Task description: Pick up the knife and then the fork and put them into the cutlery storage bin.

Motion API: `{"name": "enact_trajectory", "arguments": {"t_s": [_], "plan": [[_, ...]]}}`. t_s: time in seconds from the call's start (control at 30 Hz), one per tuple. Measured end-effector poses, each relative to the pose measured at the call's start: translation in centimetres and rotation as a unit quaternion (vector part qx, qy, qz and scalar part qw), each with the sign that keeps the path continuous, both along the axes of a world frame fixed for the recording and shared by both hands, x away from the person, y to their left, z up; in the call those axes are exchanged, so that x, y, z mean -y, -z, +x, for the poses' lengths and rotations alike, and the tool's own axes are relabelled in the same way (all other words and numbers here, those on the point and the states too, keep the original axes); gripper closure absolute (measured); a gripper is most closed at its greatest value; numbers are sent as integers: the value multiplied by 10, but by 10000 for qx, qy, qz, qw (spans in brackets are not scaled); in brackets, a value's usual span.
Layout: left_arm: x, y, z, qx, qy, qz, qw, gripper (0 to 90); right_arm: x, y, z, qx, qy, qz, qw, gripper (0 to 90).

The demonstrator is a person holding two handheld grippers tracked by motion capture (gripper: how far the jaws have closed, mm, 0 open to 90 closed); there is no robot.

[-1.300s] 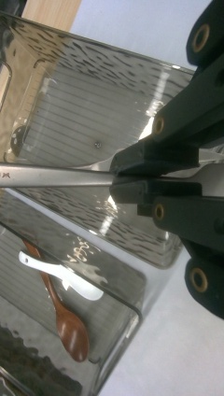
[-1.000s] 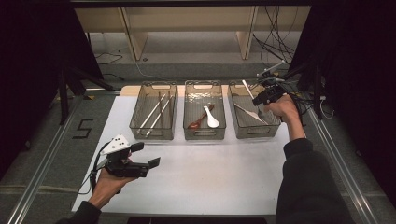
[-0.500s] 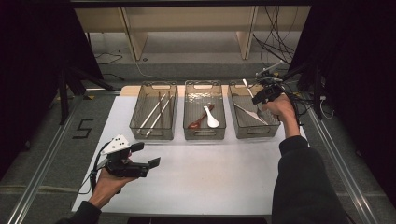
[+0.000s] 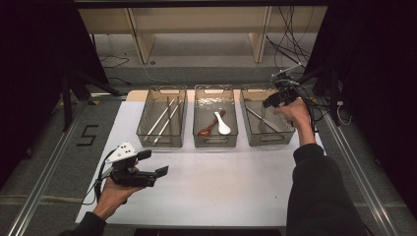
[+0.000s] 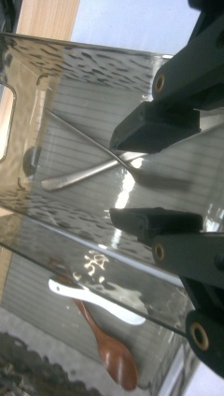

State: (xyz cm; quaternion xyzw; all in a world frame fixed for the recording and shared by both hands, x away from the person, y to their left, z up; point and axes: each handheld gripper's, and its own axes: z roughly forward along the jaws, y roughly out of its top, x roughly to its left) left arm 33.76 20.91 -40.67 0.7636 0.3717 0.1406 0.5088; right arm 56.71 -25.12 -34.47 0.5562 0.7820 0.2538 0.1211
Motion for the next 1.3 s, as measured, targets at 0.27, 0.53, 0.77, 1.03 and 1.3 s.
{"name": "enact_trajectory", "arguments": {"t_s": [0.27,0.53,0.77,1.03,1.3], "plan": [[0,0,0,-3,-5,-7,10000,112,-1,-7,-19,161,-273,252,9992,492],[1,0,0,-4,-12,-11,10000,113,-10,-7,-54,398,-584,542,9960,431],[1,1,0,-13,-21,-17,10000,112,-21,-9,-82,663,-827,827,9909,371],[1,1,0,-19,-18,-20,10000,113,-28,-3,-105,1004,-840,909,9872,345],[1,1,0,-32,-7,-33,10000,113,-29,4,-121,1134,-887,1141,9830,320]]}}
